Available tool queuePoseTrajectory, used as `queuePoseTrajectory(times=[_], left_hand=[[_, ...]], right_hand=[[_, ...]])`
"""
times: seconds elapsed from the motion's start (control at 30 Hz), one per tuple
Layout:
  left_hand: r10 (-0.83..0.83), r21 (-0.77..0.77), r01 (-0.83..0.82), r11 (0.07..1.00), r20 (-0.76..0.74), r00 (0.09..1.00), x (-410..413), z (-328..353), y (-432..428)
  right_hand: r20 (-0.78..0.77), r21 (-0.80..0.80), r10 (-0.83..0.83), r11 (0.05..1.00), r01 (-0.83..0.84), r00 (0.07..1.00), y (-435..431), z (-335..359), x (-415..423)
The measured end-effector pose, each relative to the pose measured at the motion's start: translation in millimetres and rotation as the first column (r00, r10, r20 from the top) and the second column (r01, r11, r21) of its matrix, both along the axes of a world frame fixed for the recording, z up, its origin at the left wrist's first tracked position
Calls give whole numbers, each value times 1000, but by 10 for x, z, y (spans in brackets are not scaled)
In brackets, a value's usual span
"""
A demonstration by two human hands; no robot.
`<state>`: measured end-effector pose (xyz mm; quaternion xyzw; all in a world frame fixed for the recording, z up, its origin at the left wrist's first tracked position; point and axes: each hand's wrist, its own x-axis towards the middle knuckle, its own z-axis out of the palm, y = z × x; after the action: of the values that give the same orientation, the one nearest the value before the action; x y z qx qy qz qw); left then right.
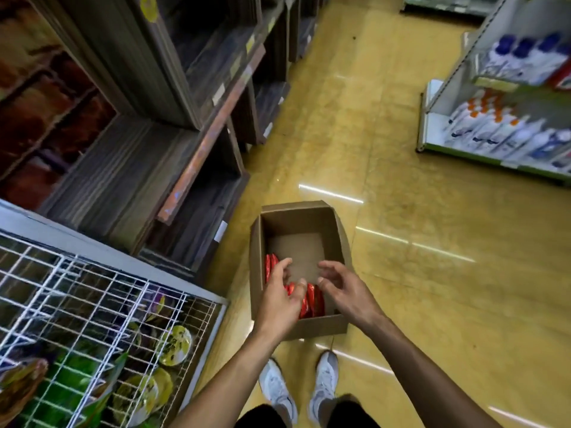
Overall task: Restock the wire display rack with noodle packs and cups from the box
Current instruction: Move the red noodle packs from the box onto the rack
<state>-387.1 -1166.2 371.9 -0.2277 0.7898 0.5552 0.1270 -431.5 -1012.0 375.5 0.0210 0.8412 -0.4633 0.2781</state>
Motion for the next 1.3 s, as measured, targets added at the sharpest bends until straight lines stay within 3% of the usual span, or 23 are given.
queuePoseTrajectory(times=[0.27,0.63,0.97,1.3], left_hand=[[21,29,-23,999,75,997,-24,-758,57],[83,62,-95,994,168,982,-181,-2616,187],[65,-13,-64,998,172,983,-410,-4209,200],[-13,-110,34,993,186,982,-640,-5441,58]], right_hand=[[56,54,9,998,-12,998,124,-679,17],[117,39,49,998,-54,992,200,-2598,-279],[129,5,93,996,-94,987,242,-4192,-527],[42,68,221,972,-224,974,142,-5222,-829]])
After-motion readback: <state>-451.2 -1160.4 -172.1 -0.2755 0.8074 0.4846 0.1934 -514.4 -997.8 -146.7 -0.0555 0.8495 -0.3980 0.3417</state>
